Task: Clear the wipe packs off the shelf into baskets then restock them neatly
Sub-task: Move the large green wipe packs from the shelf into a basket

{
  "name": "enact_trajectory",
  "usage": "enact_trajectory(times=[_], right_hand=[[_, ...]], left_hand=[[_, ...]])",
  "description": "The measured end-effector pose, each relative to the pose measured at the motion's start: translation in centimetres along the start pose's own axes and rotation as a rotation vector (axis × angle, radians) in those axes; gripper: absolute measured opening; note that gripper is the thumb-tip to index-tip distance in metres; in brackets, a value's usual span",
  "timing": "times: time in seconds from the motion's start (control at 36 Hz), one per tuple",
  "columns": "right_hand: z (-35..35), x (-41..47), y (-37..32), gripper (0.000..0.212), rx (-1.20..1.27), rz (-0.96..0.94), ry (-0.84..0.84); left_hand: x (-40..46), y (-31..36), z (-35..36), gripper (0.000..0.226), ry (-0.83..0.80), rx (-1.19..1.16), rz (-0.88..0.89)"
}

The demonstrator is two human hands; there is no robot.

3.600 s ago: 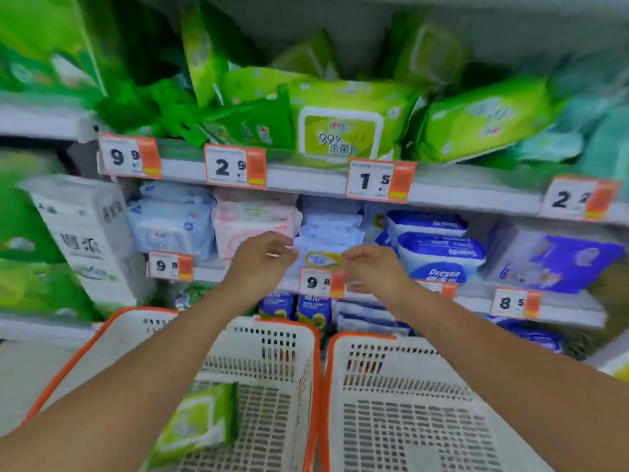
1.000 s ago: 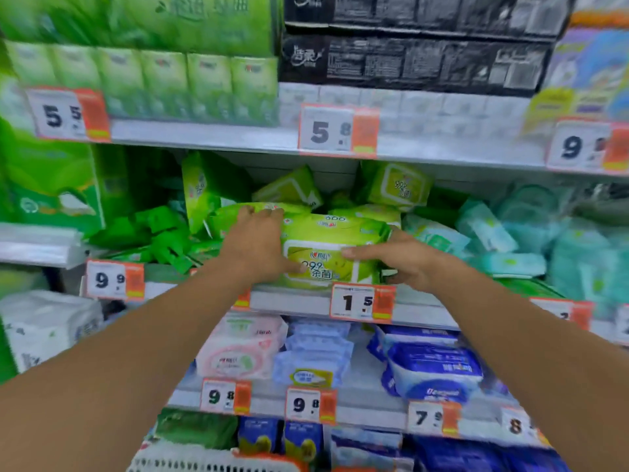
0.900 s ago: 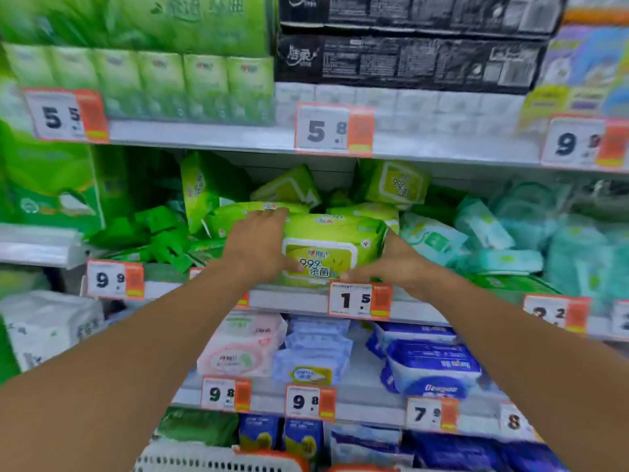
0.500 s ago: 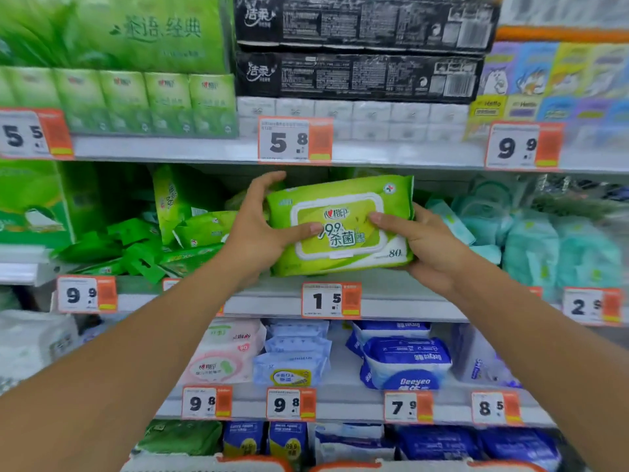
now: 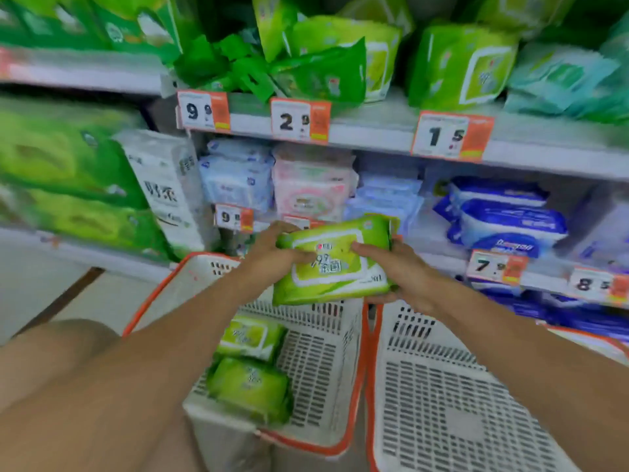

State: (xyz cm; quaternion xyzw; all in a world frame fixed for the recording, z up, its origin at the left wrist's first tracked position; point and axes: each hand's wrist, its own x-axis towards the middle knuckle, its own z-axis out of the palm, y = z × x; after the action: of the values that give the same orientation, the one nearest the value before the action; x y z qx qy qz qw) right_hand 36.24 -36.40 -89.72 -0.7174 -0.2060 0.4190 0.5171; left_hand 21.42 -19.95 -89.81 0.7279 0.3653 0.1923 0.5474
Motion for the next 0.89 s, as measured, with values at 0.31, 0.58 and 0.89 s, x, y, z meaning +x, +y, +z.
enact_trajectory(times=[0.31, 0.58, 0.89], right_hand=[[7.1, 2.5, 6.3, 0.044, -0.127, 0.143, -0.075], [-10.2, 0.0, -12.2, 0.021, -0.514, -0.730, 0.633], [-25.8, -2.1, -17.9, 0.074, -0.726, -0.468, 0.906]], left_hand=[[0.7, -5.5, -3.9, 0.029, 0.064, 0.240, -0.086], [2.9, 16.9, 5.1, 0.016, -0.117, 0.184, 0.715], [11.0, 27.7, 14.8, 0.094, 0.126, 0.751, 0.680]])
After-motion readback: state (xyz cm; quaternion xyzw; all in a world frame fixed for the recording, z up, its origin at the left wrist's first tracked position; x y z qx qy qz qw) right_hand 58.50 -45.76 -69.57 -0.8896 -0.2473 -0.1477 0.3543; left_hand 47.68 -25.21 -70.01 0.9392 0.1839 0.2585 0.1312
